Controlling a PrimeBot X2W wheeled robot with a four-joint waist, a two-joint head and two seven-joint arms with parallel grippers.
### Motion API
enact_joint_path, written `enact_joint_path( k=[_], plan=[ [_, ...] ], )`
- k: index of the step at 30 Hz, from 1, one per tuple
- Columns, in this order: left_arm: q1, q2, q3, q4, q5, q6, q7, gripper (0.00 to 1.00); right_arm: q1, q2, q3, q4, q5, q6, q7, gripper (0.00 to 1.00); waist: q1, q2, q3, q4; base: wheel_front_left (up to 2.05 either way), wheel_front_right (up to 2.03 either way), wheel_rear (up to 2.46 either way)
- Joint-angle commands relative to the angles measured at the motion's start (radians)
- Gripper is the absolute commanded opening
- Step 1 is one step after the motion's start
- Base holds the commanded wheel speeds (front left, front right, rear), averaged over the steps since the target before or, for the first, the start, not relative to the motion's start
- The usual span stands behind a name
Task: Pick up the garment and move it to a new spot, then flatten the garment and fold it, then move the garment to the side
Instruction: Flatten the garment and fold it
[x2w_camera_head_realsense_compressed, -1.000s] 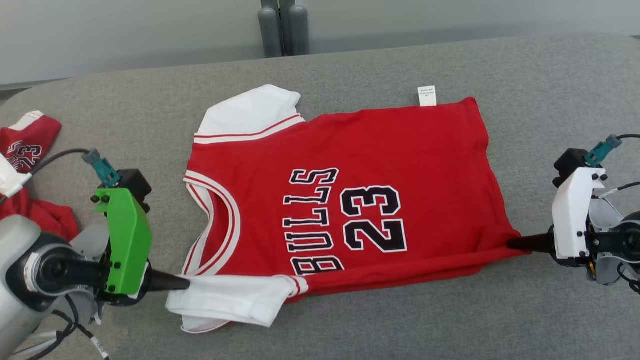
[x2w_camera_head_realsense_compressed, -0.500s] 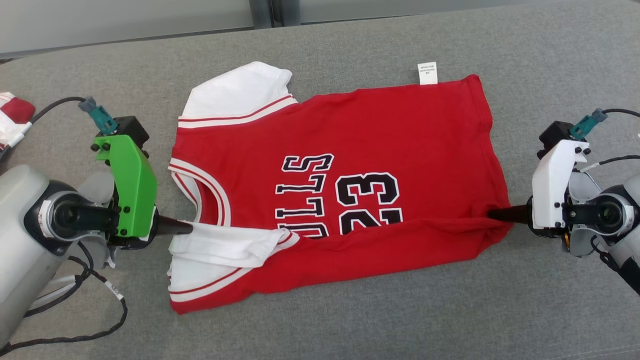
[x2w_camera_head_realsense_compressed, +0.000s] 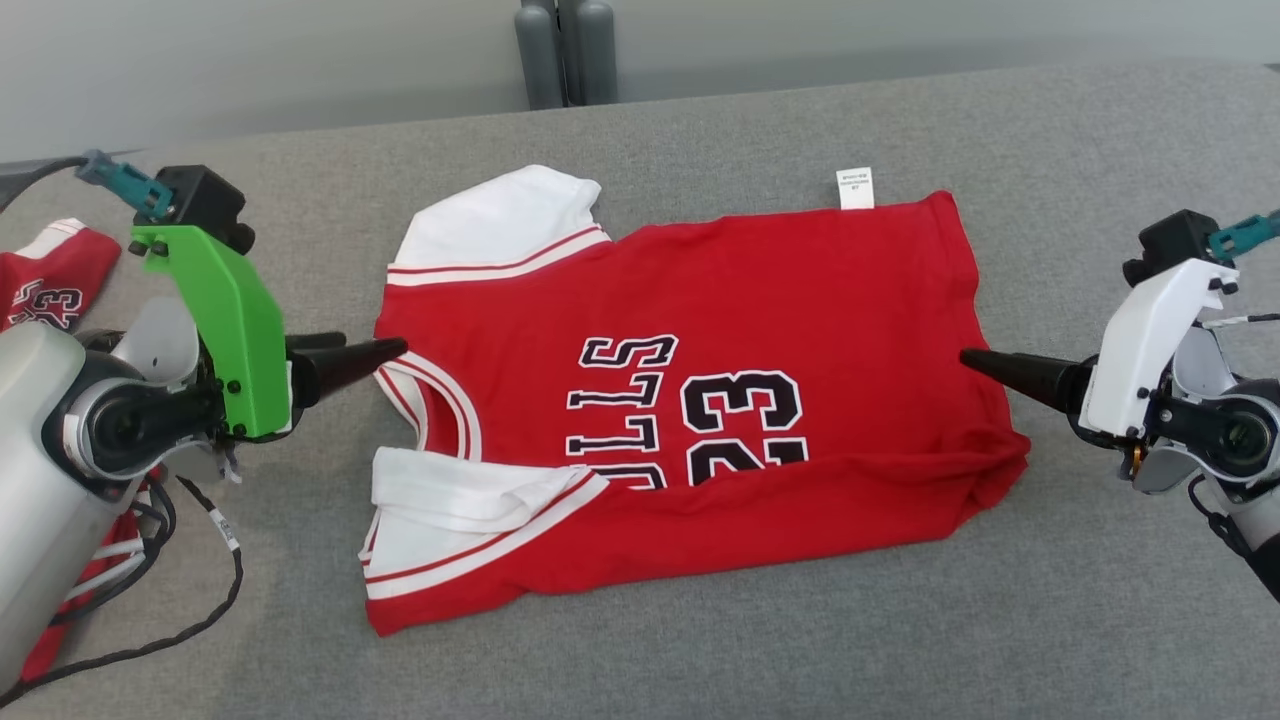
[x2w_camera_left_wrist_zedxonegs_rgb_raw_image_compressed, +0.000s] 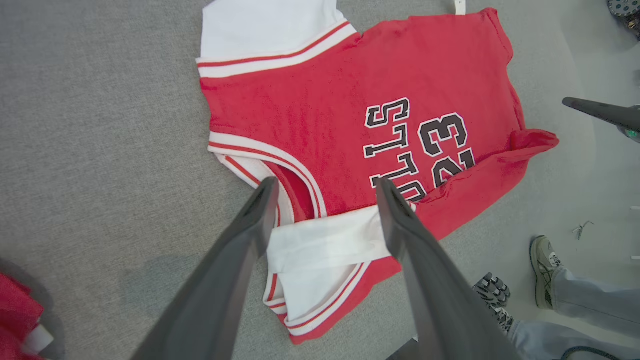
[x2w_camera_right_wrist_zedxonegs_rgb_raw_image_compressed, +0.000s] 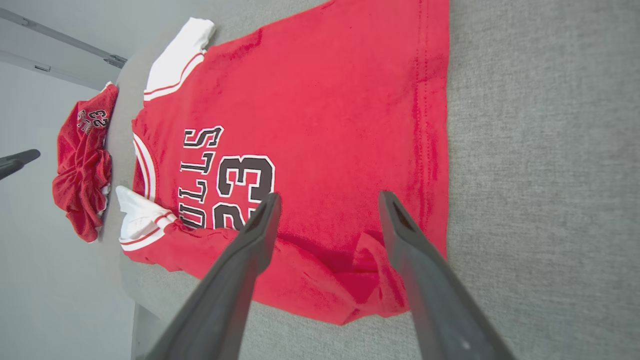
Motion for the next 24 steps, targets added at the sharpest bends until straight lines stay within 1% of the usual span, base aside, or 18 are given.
enact_joint_path(
  k=[1, 3, 5, 8, 11, 12, 15, 17, 18, 19, 20, 21, 22, 24],
  plan=[
    [0.034, 0.012, 0.016, -0.011, 0.028, -0.010, -0.066, 1.00, 0.042, -0.004, -0.022, -0.037, -0.001, 0.000, -0.047, 1.00, 0.0000, 0.0000, -0.036, 0.012, 0.00, 0.00, 0.00],
    [0.066, 0.023, 0.029, -0.034, 0.066, -0.016, -0.161, 1.00, 0.087, -0.009, -0.059, -0.098, -0.021, 0.000, -0.132, 1.00, 0.0000, 0.0000, -0.052, 0.019, 0.00, 0.00, 0.00],
    [0.101, 0.033, 0.042, -0.065, 0.107, -0.015, -0.263, 1.00, 0.133, -0.011, -0.107, -0.159, -0.062, 0.000, -0.262, 1.00, 0.0000, 0.0000, -0.067, 0.027, 0.00, 0.00, 0.00],
    [0.160, 0.050, 0.065, -0.120, 0.180, 0.032, -0.427, 1.00, 0.227, 0.012, -0.168, -0.232, -0.111, 0.000, -0.428, 1.00, 0.0000, 0.0000, -0.084, 0.036, 0.00, 0.00, 0.00],
    [0.233, 0.066, 0.100, -0.196, 0.250, 0.096, -0.602, 1.00, 0.313, 0.036, -0.253, -0.291, -0.180, 0.000, -0.595, 1.00, 0.0000, 0.0000, -0.101, 0.042, 0.00, 0.00, 0.00],
    [0.259, 0.075, 0.114, -0.217, 0.276, 0.125, -0.665, 1.00, 0.347, 0.054, -0.284, -0.302, -0.206, 0.000, -0.648, 1.00, 0.0000, 0.0000, -0.108, 0.044, 0.00, 0.00, 0.00],
    [0.332, 0.088, 0.144, -0.261, 0.333, 0.211, -0.812, 1.00, 0.425, 0.107, -0.346, -0.331, -0.285, 0.000, -0.750, 1.00, 0.0000, 0.0000, -0.113, 0.047, 0.00, 0.00, 0.00],
    [0.381, 0.107, 0.157, -0.286, 0.393, 0.281, -0.903, 1.00, 0.468, 0.149, -0.378, -0.354, -0.335, 0.000, -0.801, 1.00, 0.0000, 0.0000, -0.114, 0.044, 0.00, 0.00, 0.00],
    [0.411, 0.106, 0.171, -0.301, 0.394, 0.313, -0.936, 1.00, 0.490, 0.172, -0.395, -0.362, -0.358, 0.000, -0.827, 1.00, 0.0000, 0.0000, -0.114, 0.042, 0.00, 0.00, 0.00],
    [0.437, 0.097, 0.191, -0.316, 0.394, 0.335, -0.958, 1.00, 0.510, 0.184, -0.407, -0.363, -0.394, 0.000, -0.848, 1.00, 0.0000, 0.0000, -0.113, 0.039, 0.00, 0.00, 0.00],
    [0.465, 0.100, 0.213, -0.329, 0.424, 0.362, -0.973, 1.00, 0.531, 0.202, -0.415, -0.363, -0.420, 0.000, -0.872, 1.00, 0.0000, 0.0000, -0.113, 0.036, 0.00, 0.00, 0.00],
    [0.494, 0.095, 0.232, -0.343, 0.438, 0.376, -0.981, 1.00, 0.547, 0.224, -0.420, -0.360, -0.430, 0.000, -0.887, 1.00, 0.0000, 0.0000, -0.113, 0.035, 0.00, 0.00, 0.00],
    [0.529, 0.074, 0.272, -0.363, 0.448, 0.393, -0.986, 1.00, 0.567, 0.232, -0.425, -0.354, -0.466, 0.001, -0.903, 1.00, 0.0000, 0.0000, -0.111, 0.033, 0.00, 0.00, 0.00],
    [0.588, 0.035, 0.365, -0.406, 0.524, 0.415, -0.987, 1.00, 0.595, 0.259, -0.436, -0.340, -0.484, 0.001, -0.924, 1.00, 0.0000, 0.0000, -0.106, 0.033, 0.00, 0.00, 0.00]
  ],
)
